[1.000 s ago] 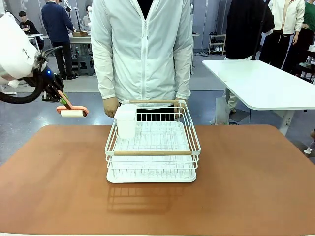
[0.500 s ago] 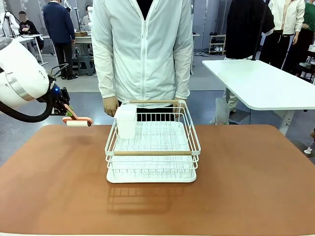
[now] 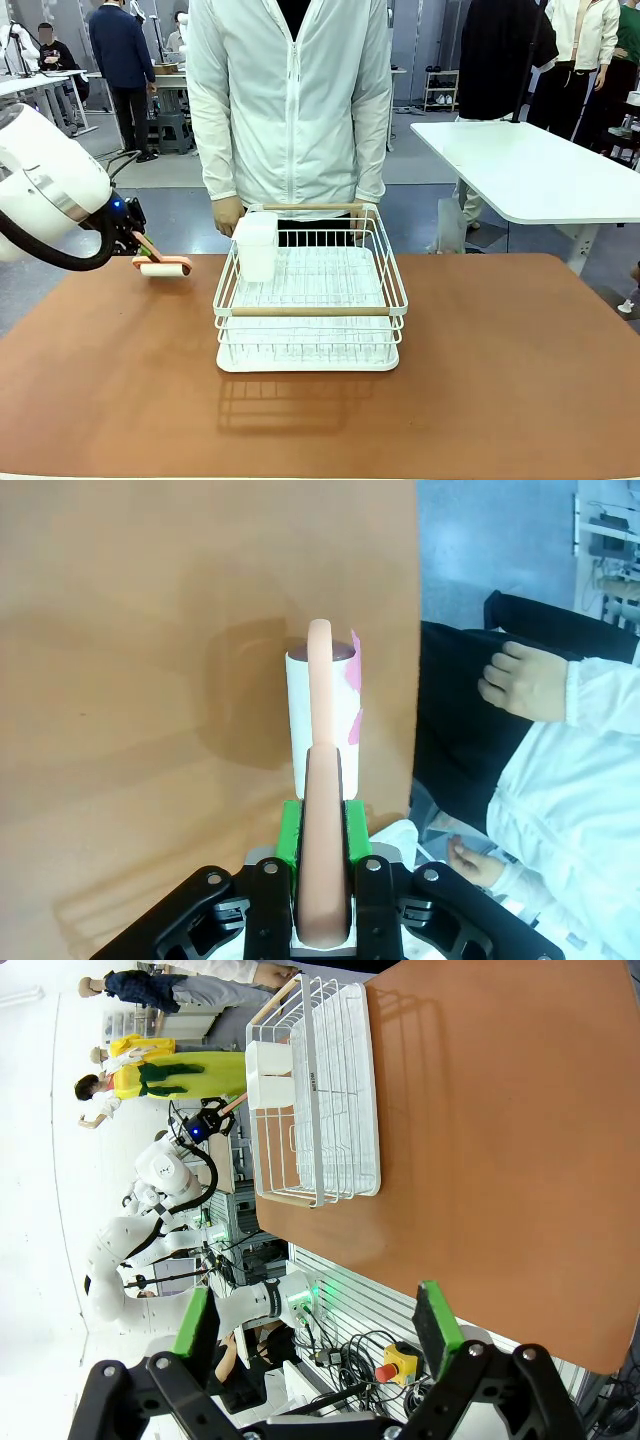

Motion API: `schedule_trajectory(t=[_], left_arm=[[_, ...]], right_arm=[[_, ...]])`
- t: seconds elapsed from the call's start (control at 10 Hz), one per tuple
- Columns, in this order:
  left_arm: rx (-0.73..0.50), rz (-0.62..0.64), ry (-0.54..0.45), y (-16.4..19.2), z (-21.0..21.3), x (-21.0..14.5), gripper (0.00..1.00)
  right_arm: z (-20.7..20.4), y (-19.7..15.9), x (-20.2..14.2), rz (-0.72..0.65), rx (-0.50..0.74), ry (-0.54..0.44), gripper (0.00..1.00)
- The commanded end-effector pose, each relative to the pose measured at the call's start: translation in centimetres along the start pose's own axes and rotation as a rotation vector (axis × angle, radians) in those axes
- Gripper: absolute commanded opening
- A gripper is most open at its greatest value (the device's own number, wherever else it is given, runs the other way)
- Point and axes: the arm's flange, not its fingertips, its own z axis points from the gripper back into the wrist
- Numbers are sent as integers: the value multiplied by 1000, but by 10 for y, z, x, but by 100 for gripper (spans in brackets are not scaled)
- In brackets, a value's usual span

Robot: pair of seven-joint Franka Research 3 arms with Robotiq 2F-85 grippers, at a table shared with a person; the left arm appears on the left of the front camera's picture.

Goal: Clean the table.
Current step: Place the Lint Roller down when the Dish drying rack is positioned in the middle of the table.

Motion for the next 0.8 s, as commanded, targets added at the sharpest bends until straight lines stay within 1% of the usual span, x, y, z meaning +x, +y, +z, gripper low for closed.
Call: schedule_trajectory(t=[0.0, 0.2, 0.3, 0.4, 0.5, 0.6, 0.7], left_arm=[[-34, -13, -15, 23, -4, 11, 19], [-12, -20, -26, 29, -4, 12, 19], [-6, -22, -29, 28, -3, 11, 22], [2, -19, -33, 28, -1, 10, 35], [13, -9, -44, 29, 3, 9, 40], [32, -4, -44, 29, 8, 8, 53], [40, 1, -48, 29, 14, 7, 59]], right_arm=[[1, 3, -1, 10, 5, -4, 100], [1, 3, -1, 10, 5, -4, 100], [1, 3, -1, 10, 5, -4, 100], [1, 3, -1, 10, 5, -4, 100], [1, 3, -1, 10, 5, -4, 100], [1, 3, -1, 10, 5, -4, 100], [1, 3, -1, 10, 5, -4, 100]])
